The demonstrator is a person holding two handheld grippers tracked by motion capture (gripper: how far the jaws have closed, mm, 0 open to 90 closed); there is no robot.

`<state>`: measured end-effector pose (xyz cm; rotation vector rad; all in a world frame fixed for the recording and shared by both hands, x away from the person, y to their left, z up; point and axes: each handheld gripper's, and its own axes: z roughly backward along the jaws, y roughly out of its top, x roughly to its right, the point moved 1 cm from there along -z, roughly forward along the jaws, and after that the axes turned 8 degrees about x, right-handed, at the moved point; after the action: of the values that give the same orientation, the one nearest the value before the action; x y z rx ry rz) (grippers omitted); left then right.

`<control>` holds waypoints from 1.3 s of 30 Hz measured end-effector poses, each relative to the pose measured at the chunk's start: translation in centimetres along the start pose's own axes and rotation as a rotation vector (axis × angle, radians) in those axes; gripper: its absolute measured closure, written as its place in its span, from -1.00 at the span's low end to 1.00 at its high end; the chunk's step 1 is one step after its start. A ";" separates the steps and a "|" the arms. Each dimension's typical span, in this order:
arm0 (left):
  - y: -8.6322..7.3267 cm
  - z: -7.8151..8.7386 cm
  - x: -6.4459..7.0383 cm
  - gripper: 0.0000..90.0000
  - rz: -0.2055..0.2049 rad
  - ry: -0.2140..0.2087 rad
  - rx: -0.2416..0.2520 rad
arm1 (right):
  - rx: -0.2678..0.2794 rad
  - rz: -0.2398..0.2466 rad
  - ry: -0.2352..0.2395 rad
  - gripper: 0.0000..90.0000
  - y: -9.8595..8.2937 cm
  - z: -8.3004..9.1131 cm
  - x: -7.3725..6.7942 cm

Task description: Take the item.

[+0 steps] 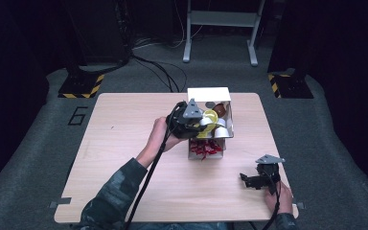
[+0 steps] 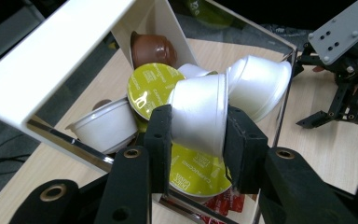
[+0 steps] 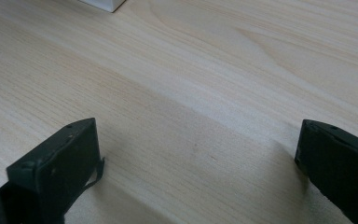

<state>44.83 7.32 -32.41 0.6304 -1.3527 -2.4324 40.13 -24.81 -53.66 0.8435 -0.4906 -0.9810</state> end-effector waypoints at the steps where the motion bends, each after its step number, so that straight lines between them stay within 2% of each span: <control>1: 0.0 0.2 0.0 0.44 0.001 -0.002 0.006 | 0.000 -0.001 -0.001 -1.00 0.0 0.0 0.0; 8: 0.0 1.3 0.1 0.44 0.028 0.006 0.043 | 0.000 -0.002 -0.001 -1.00 0.0 0.0 0.0; 18: 0.0 3.6 -0.1 0.44 0.034 0.028 0.091 | 0.000 -0.001 -0.001 -1.00 0.0 0.0 0.0; 23: -0.5 4.9 -0.3 0.44 0.050 0.048 0.113 | 0.000 -0.001 0.000 -1.00 0.0 0.0 0.0; 30: -1.6 6.3 -0.6 0.44 0.063 0.064 0.118 | 0.000 -0.002 -0.001 -1.00 0.0 0.0 0.0; 39: -2.9 8.3 -1.1 0.44 0.084 0.109 0.147 | 0.000 -0.001 0.000 -1.00 0.0 0.0 0.0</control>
<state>41.50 15.37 -30.78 0.7151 -1.4911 -2.2147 40.13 -24.80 -53.66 0.8438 -0.4907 -0.9821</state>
